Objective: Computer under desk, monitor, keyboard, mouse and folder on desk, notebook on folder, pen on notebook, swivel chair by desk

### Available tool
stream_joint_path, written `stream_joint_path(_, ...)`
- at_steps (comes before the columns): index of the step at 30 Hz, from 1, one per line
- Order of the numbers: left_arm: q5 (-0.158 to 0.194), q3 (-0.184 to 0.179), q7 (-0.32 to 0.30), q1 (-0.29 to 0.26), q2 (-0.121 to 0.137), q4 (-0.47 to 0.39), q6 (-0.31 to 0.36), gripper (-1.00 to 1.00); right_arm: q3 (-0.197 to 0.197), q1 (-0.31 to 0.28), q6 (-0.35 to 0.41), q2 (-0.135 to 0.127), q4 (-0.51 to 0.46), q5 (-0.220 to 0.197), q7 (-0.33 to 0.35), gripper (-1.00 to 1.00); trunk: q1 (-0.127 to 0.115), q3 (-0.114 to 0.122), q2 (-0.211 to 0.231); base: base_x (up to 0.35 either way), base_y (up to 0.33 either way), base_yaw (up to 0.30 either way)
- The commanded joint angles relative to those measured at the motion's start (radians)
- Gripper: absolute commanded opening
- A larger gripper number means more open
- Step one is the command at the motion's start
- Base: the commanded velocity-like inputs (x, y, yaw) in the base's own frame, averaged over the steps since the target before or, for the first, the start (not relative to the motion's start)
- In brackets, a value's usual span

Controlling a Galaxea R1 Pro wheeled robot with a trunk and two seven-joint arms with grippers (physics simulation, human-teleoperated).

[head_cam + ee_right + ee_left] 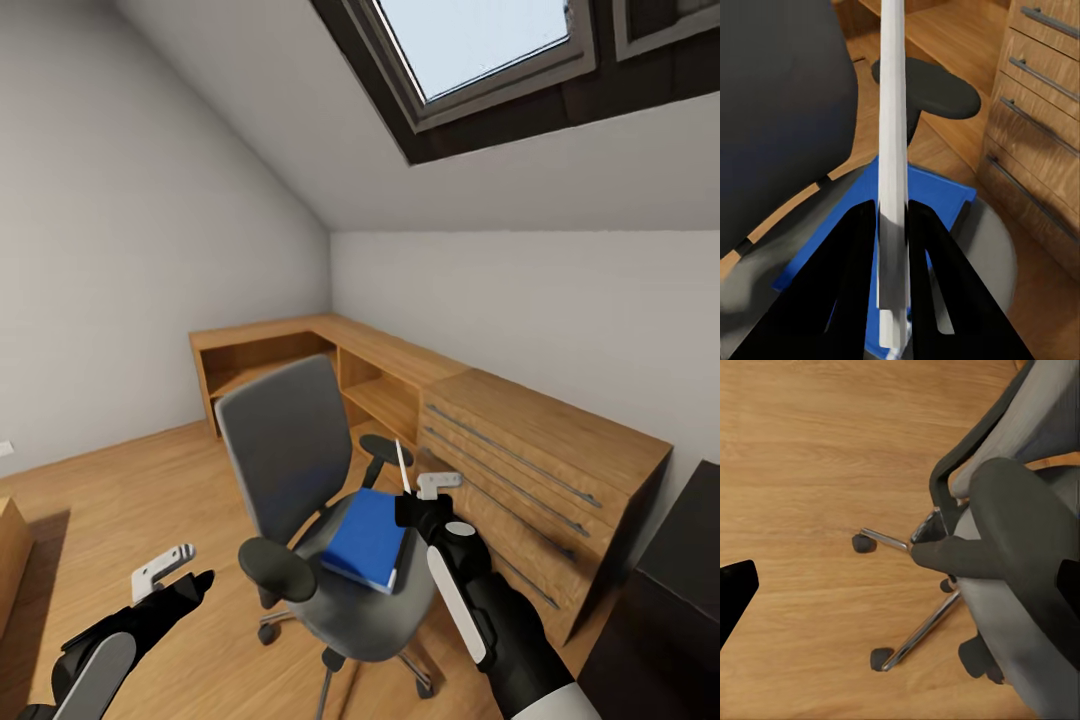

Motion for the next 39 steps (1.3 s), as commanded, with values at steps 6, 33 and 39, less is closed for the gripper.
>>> stream_joint_path(6,0.000,-0.049,0.012,-0.001,0.001,-0.001,0.000,1.00,0.000,-0.001,0.000,-0.001,-0.001,-0.013,-0.010,-1.00,-0.023,0.019,0.042,0.000,0.000,-0.100)
stream_joint_path(33,-0.021,-0.406,0.200,-0.001,0.001,-0.001,-0.011,1.00,-0.256,-0.001,0.002,-0.018,0.002,-0.020,-0.008,-1.00,-0.104,0.094,0.189,0.000,0.000,-0.249)
stream_joint_path(39,-0.021,-0.442,0.205,-0.001,0.002,-0.001,-0.125,1.00,-0.262,-0.001,-0.003,-0.019,0.003,-0.020,-0.007,-1.00,-0.104,0.094,0.189,0.033,-0.166,-0.273)
